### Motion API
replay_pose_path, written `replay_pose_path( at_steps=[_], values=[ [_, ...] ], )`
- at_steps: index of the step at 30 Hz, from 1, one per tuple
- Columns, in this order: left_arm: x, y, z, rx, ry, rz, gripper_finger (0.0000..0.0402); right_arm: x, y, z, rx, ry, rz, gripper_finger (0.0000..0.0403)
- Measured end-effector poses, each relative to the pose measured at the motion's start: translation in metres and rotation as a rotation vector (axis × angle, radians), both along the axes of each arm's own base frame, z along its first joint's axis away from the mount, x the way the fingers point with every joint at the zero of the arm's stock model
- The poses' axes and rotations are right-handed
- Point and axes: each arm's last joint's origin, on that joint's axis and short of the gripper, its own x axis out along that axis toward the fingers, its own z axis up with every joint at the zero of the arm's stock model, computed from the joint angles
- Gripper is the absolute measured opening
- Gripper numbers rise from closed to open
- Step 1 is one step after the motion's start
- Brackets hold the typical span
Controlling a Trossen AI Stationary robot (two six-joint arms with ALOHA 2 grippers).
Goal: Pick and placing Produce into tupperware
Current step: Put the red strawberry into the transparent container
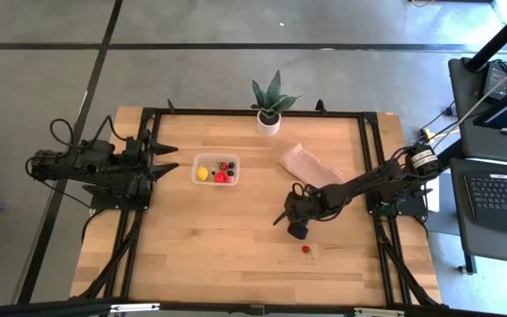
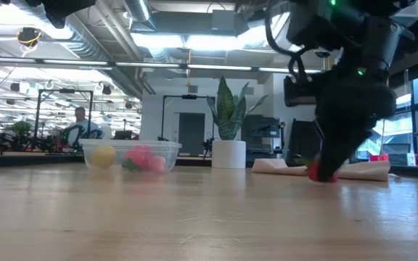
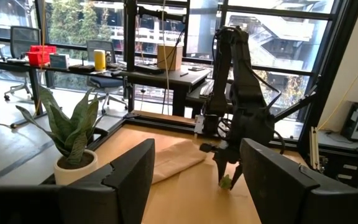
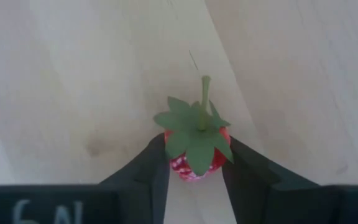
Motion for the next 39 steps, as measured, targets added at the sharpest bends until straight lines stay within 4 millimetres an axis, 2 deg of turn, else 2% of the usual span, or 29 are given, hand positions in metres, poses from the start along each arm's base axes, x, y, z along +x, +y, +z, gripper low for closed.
replay_pose_path(
  at_steps=[3, 6, 10, 14, 19, 24, 28, 32, 36, 39],
  values=[
    [0.000, 0.000, 0.000, 0.000, 0.000, 0.000, 0.0229, 0.011, 0.001, 0.013, 0.016, -0.051, -0.007, 0.0125],
    [0.000, 0.000, 0.000, 0.000, 0.000, 0.000, 0.0229, 0.032, -0.003, 0.037, 0.033, -0.164, -0.008, 0.0126],
    [0.000, 0.000, 0.000, 0.000, 0.000, 0.000, 0.0229, 0.067, -0.012, 0.091, 0.001, -0.360, 0.065, 0.0128],
    [0.000, 0.000, 0.000, -0.018, -0.004, 0.000, 0.0229, 0.091, -0.029, 0.155, -0.078, -0.527, 0.131, 0.0128],
    [0.000, 0.000, 0.000, -0.019, -0.006, 0.000, 0.0229, 0.100, -0.060, 0.229, -0.187, -0.658, 0.139, 0.0128],
    [0.000, 0.000, 0.000, -0.019, -0.006, 0.000, 0.0229, 0.108, -0.084, 0.275, -0.269, -0.673, 0.143, 0.0129],
    [0.000, 0.000, 0.001, -0.019, -0.008, 0.000, 0.0229, 0.123, -0.100, 0.288, -0.294, -0.639, 0.130, 0.0129],
    [0.000, 0.000, 0.001, -0.019, -0.010, 0.000, 0.0229, 0.142, -0.117, 0.281, -0.296, -0.560, 0.103, 0.0129],
    [0.000, 0.000, 0.001, -0.017, -0.016, 0.000, 0.0229, 0.165, -0.132, 0.253, -0.258, -0.451, 0.107, 0.0129],
    [0.000, 0.000, 0.001, -0.017, -0.016, 0.000, 0.0229, 0.184, -0.140, 0.218, -0.192, -0.382, 0.135, 0.0129]
  ],
)
